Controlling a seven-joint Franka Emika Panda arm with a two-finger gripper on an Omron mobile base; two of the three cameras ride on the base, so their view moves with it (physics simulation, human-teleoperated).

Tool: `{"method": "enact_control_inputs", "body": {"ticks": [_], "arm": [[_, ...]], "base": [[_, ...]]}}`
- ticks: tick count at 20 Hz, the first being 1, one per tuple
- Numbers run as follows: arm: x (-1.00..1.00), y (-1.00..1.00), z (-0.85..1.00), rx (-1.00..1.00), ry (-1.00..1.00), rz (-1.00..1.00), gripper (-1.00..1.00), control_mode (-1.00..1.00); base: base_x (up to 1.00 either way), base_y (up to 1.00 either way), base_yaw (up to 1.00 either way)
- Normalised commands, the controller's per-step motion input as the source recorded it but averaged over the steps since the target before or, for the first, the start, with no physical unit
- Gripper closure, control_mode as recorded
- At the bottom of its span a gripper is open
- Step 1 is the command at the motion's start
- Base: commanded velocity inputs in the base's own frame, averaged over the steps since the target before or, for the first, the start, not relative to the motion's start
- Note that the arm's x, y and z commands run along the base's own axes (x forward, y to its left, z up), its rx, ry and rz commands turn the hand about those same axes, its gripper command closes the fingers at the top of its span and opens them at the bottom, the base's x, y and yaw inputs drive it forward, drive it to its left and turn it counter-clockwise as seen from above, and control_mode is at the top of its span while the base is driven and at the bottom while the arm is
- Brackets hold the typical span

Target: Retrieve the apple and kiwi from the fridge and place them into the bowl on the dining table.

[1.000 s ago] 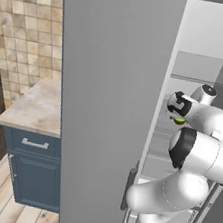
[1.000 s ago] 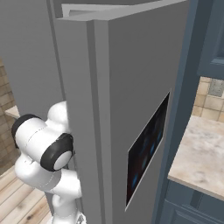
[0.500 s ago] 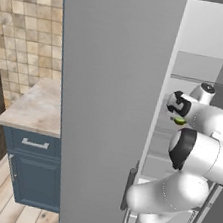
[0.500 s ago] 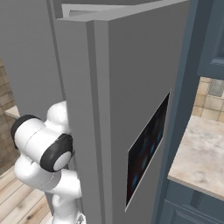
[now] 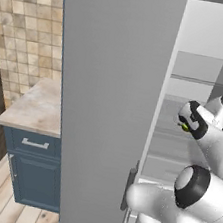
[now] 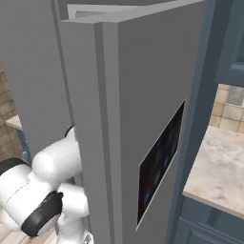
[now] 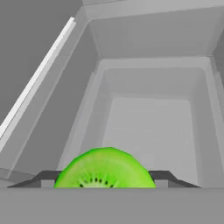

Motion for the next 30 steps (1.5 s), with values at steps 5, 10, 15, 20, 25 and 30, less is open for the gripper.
{"method": "enact_control_inputs", "body": {"ticks": [5,10,15,20,25,30], "arm": [[-0.99,0.32,0.27,-0.01,-0.09,0.0,1.0,-1.0],[-0.74,0.43,0.54,-0.07,0.01,0.0,1.0,-1.0],[-0.51,0.28,0.47,-0.08,0.02,-0.01,1.0,-1.0],[-0.24,0.0,0.02,0.0,-0.04,-0.05,1.0,-1.0],[0.0,0.0,0.0,0.0,0.0,0.0,1.0,1.0],[0.0,0.0,0.0,0.0,0.0,0.0,1.0,1.0]], "base": [[0.0,0.0,0.0],[0.0,0.0,0.0],[0.0,0.0,0.0],[0.0,0.0,0.0],[-0.13,0.0,-0.01],[-0.79,0.1,-0.03]]}}
